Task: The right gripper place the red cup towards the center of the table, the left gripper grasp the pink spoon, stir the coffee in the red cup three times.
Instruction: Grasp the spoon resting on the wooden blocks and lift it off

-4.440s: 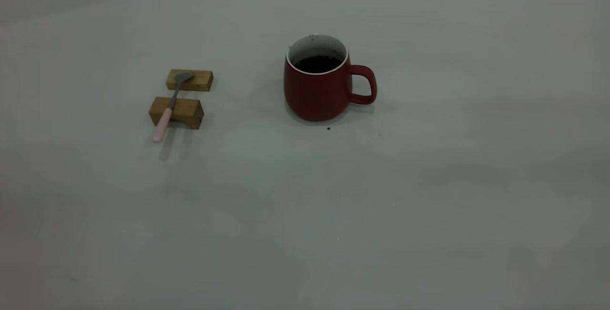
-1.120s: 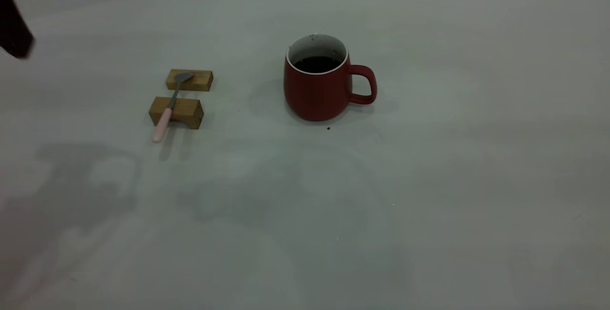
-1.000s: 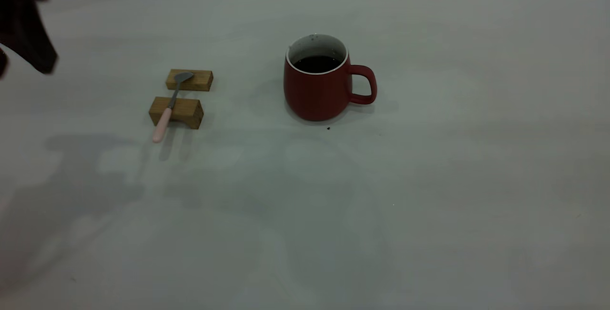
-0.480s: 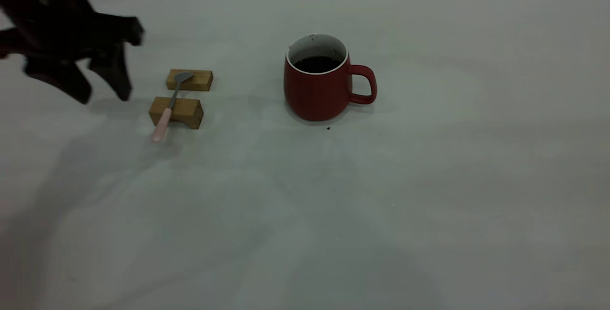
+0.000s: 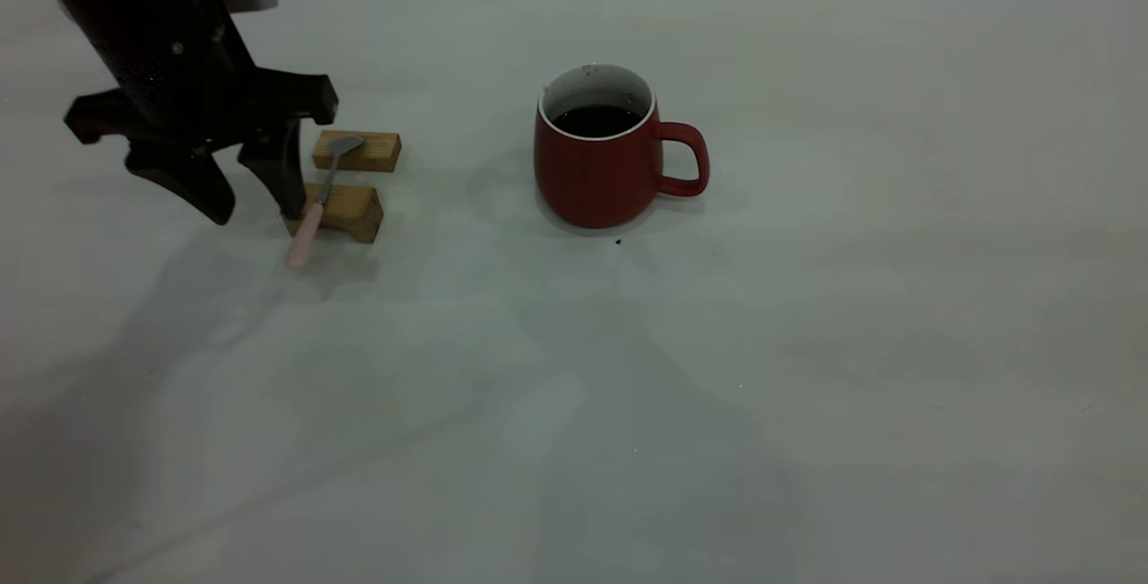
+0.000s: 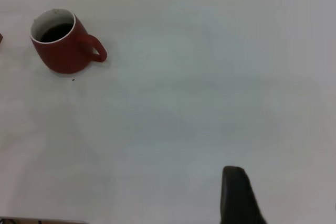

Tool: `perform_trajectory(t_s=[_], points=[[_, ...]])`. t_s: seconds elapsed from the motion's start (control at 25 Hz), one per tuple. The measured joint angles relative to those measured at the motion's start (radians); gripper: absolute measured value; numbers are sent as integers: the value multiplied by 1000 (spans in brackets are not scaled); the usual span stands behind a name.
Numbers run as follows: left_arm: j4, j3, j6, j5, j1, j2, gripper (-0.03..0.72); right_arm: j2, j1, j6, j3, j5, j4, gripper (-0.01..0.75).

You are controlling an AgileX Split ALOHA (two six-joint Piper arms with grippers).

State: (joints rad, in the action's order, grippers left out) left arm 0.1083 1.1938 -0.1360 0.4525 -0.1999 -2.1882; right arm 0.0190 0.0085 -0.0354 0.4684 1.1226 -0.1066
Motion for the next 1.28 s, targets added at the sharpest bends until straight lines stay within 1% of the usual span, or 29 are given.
perform_trajectory(t_s=[0.2, 0.64, 0.76, 0.84, 0.92, 0.96, 1.04, 1.08, 1.2, 1.28], points=[[12, 40, 0, 2, 0, -46, 529, 0, 0, 0, 0, 0, 0, 479], [15, 50, 0, 5, 0, -117, 529, 0, 0, 0, 0, 0, 0, 479], [15, 50, 0, 3, 0, -129, 510, 0, 0, 0, 0, 0, 0, 479], [15, 50, 0, -8, 0, -129, 466, 0, 0, 0, 0, 0, 0, 479], [19, 50, 0, -16, 0, -129, 391, 0, 0, -1, 0, 0, 0, 479], [25, 50, 0, -19, 0, -129, 337, 0, 0, -1, 0, 0, 0, 479], [31, 50, 0, -26, 0, -129, 205, 0, 0, -1, 0, 0, 0, 479], [34, 50, -1, -31, 0, -129, 167, 0, 0, -1, 0, 0, 0, 479], [41, 50, -1, -32, 0, -123, 170, 0, 0, -1, 0, 0, 0, 479], [77, 52, -1, -14, 0, -103, 170, 0, 0, -1, 0, 0, 0, 479]])
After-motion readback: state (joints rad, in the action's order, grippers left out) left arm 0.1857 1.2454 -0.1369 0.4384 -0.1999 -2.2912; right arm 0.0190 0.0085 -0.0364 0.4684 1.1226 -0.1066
